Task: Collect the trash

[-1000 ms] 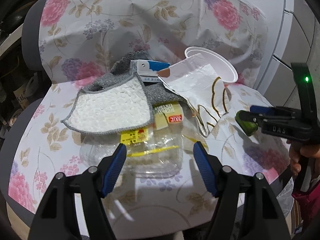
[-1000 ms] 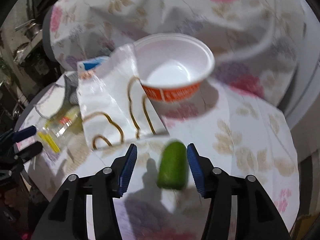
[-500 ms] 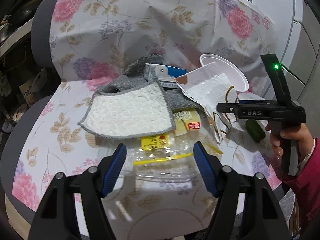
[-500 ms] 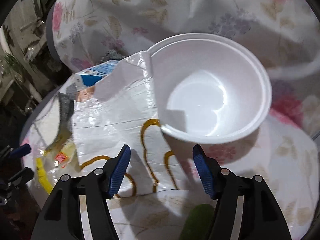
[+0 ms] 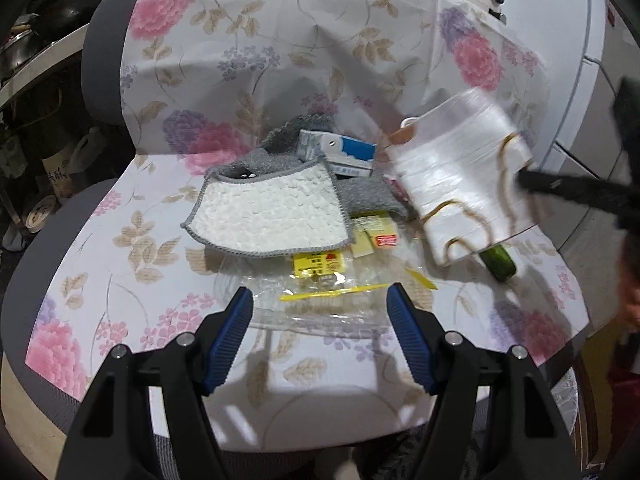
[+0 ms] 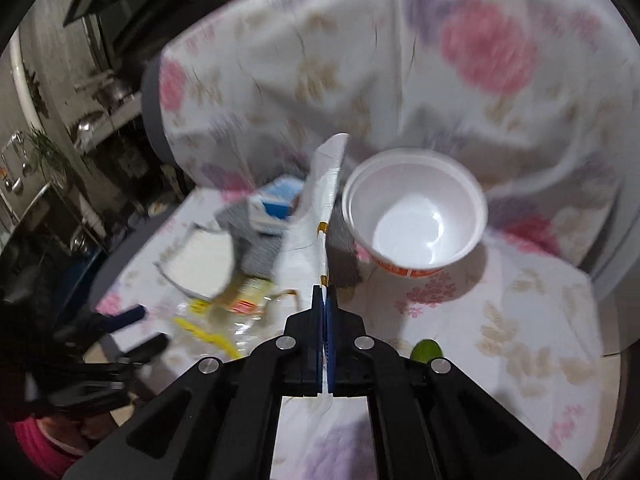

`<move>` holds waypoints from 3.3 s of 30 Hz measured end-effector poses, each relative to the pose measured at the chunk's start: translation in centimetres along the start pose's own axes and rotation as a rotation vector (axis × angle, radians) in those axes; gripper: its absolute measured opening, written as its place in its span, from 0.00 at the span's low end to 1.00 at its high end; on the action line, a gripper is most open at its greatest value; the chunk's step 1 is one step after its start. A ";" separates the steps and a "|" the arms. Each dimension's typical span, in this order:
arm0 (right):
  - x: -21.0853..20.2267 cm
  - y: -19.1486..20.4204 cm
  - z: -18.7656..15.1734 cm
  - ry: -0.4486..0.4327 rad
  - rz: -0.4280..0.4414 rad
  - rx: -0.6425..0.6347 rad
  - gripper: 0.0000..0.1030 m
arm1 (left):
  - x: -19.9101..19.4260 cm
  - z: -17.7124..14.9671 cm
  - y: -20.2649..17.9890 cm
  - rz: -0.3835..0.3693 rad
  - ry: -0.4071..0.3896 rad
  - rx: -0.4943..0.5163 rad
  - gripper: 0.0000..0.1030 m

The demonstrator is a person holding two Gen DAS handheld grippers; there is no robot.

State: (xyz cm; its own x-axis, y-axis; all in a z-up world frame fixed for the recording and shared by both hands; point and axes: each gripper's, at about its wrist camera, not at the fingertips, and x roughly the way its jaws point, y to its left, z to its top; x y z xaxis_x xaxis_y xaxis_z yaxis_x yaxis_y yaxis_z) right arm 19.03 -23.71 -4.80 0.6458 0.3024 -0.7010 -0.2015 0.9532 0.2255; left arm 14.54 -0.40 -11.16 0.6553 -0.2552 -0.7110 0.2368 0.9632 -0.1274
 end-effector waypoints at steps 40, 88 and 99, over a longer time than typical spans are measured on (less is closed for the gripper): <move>-4.4 0.5 -7.6 0.013 -0.098 0.053 0.49 | -1.5 -3.1 -3.1 -0.153 0.038 0.079 0.66; -10.9 -7.6 -12.0 -0.122 -0.295 0.223 0.31 | -4.7 -0.4 -16.8 -0.463 -0.180 0.279 0.00; -22.6 -12.6 -24.1 -0.194 -0.564 0.425 0.31 | -4.1 -7.8 -32.2 -0.717 -0.087 0.563 0.00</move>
State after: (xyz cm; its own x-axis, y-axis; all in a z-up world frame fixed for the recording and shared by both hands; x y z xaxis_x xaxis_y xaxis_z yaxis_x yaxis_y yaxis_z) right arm -10.77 -42.47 -8.17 0.6939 -0.2781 -0.6642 0.4780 0.8678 0.1360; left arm -1.33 -29.70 -9.51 0.2629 -0.8033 -0.5344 0.9075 0.3940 -0.1457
